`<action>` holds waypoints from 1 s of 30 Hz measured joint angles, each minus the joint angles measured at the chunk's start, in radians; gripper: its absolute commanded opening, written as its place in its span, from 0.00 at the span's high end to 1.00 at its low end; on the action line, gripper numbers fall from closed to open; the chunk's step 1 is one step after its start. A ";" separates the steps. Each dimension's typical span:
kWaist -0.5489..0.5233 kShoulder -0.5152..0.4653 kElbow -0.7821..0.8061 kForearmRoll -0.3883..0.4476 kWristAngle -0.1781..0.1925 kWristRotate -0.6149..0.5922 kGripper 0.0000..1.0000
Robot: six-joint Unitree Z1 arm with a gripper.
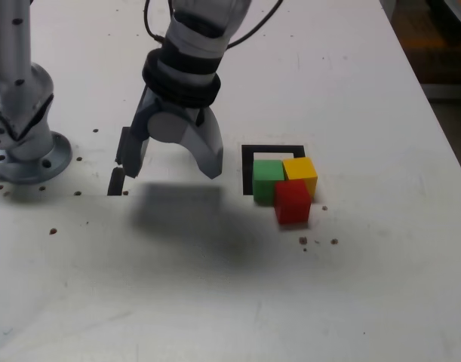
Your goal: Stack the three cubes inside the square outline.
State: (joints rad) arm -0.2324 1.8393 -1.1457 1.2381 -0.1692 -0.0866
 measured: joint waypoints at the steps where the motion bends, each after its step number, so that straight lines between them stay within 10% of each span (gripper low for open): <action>1: 0.000 0.007 -0.001 -0.001 -0.002 0.001 0.02; 30: 0.041 0.123 -0.092 -0.016 -0.100 0.067 0.02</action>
State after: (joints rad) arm -0.1912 1.9620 -1.2381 1.2223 -0.2695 -0.0199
